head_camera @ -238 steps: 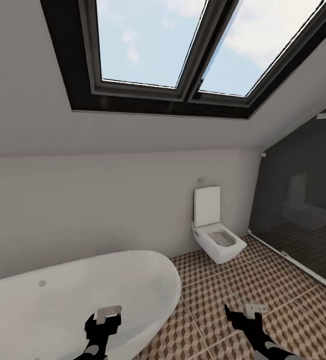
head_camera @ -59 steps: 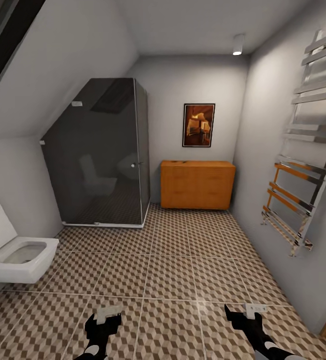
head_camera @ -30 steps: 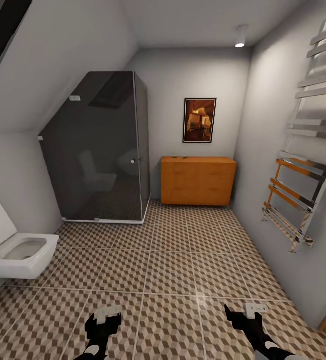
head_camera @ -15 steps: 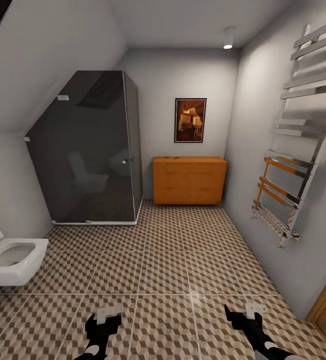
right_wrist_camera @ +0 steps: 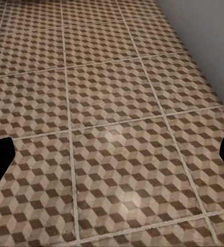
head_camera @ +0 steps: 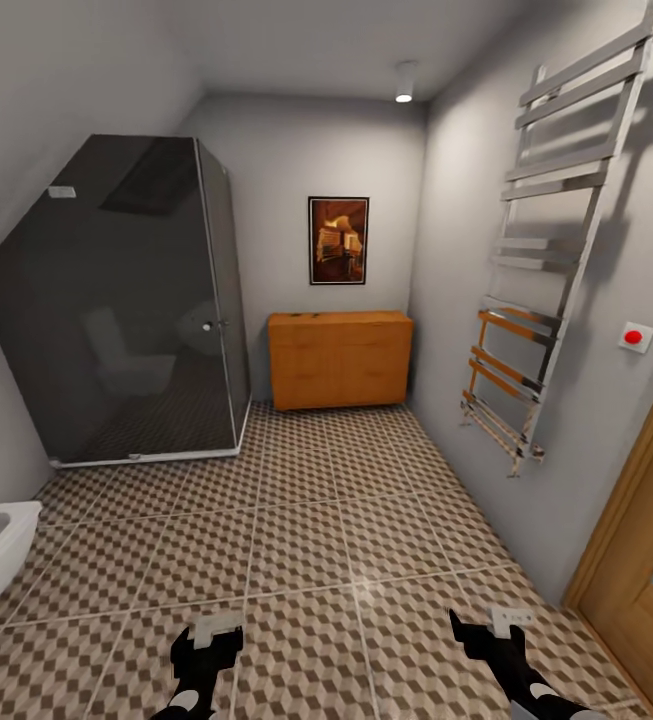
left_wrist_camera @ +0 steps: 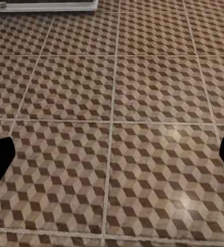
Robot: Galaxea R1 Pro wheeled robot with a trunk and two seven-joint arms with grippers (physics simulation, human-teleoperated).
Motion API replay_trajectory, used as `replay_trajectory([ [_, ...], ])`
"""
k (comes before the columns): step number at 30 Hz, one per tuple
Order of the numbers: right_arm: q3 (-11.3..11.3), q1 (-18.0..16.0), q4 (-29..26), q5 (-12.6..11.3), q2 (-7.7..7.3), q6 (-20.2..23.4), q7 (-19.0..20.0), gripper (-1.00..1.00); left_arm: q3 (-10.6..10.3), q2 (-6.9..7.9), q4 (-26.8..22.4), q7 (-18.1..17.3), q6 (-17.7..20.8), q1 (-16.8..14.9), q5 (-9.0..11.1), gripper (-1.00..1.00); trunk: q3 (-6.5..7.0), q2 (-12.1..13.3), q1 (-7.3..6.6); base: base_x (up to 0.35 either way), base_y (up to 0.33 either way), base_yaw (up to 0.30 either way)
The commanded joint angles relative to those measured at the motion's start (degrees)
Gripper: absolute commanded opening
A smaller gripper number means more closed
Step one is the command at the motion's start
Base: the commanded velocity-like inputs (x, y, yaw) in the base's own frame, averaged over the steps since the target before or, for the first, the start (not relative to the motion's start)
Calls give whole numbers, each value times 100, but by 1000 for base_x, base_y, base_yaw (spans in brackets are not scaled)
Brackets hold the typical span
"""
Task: Take the four mousetraps from the cabinet in the bathroom and place them on the bathroom floor. Make sure all four end up on the same floor surface, and ensure that at least two of them are either under or directly next to the same bathroom sink.
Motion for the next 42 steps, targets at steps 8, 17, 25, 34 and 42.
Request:
replay_trajectory([
  [8,-52,-11,24,55,-3,-35,10,100,-51,0,5,24,-20,-5,48,100,-9,-8,2,0,0,-267],
  [17,-52,-12,24,55,-5,-35,12,100,-47,0,5,24,-20,-5,48,100,-9,-8,2,0,0,-135],
  [25,-52,-11,22,51,-4,-35,6,100,-52,3,2,24,-20,-5,48,100,-9,-8,2,0,0,-8],
  [34,-52,-11,23,49,-10,-40,-16,100,-50,-5,0,24,-1,-5,48,100,-9,-8,2,34,0,0],
  [42,-40,-11,24,84,-51,0,-75,100,-44,-103,2,24,41,-5,57,100,-9,-8,2,270,0,0],
])
